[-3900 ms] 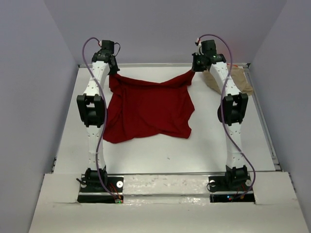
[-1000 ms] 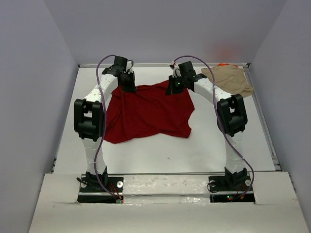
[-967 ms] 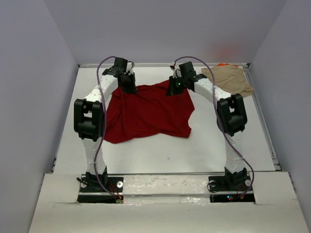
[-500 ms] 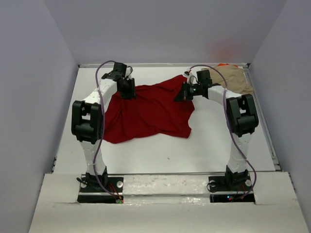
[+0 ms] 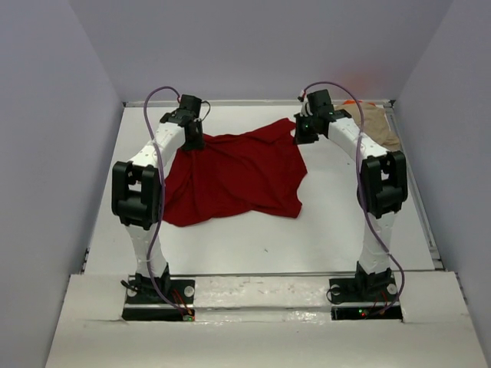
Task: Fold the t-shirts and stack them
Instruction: Flatten the tshirt out
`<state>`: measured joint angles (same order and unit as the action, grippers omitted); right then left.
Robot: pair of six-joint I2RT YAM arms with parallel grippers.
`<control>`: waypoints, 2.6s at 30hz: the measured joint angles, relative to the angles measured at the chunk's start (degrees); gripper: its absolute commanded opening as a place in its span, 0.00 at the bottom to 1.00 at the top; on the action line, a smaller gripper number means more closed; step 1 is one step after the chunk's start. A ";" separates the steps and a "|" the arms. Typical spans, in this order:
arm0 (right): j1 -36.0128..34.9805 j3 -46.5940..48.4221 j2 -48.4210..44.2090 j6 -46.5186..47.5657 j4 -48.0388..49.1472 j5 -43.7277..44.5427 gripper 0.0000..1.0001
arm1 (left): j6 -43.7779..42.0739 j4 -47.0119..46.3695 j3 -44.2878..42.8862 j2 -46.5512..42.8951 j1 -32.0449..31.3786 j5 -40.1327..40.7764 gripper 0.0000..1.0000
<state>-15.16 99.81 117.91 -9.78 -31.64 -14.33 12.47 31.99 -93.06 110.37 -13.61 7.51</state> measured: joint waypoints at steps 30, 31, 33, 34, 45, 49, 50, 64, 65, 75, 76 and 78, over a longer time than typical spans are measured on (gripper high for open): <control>-8.48 2.01 3.85 2.93 -14.16 18.56 0.00 | 0.37 1.57 0.79 3.72 1.05 -6.08 0.00; -8.48 2.01 3.85 2.93 -14.19 18.38 0.00 | 0.26 1.49 0.79 4.46 1.27 -6.56 0.00; -8.48 2.03 3.85 2.95 -14.19 18.23 0.00 | 0.31 1.42 0.79 5.92 1.42 -7.10 0.00; -8.48 2.03 3.85 2.97 -14.16 18.21 0.00 | 0.33 1.46 0.79 6.54 1.55 -7.26 0.00; -8.48 2.03 4.00 3.41 -13.77 17.70 0.00 | 0.31 1.60 -0.15 8.92 1.73 -5.70 0.00; -8.48 2.14 5.49 3.54 -12.81 17.27 0.00 | 0.31 2.16 -1.81 11.65 1.73 -5.51 0.00; -8.48 2.14 5.92 3.56 -12.70 17.14 0.00 | 0.31 2.19 -2.08 12.02 1.73 -5.49 0.00; -7.67 8.13 12.81 4.04 -10.97 16.22 0.00 | 0.33 5.77 -11.80 18.60 2.49 -5.57 0.00; -7.45 8.70 13.18 4.09 -10.93 16.06 0.00 | 0.33 6.01 -12.50 19.02 2.49 -5.60 0.00; -5.11 13.57 15.58 5.14 -11.96 15.82 0.00 | 0.26 9.16 -19.67 23.10 3.04 -7.43 0.00; -4.87 14.60 16.02 5.22 -12.48 15.82 0.00 | 0.26 9.55 -20.79 23.76 3.15 -7.61 0.00; -4.50 17.18 17.38 5.49 -13.33 15.82 0.00 | 0.26 10.49 -23.21 25.07 3.21 -7.93 0.00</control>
<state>-19.66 116.99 135.28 -4.29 -44.97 1.50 12.73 42.48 -116.27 135.44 -10.39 -0.43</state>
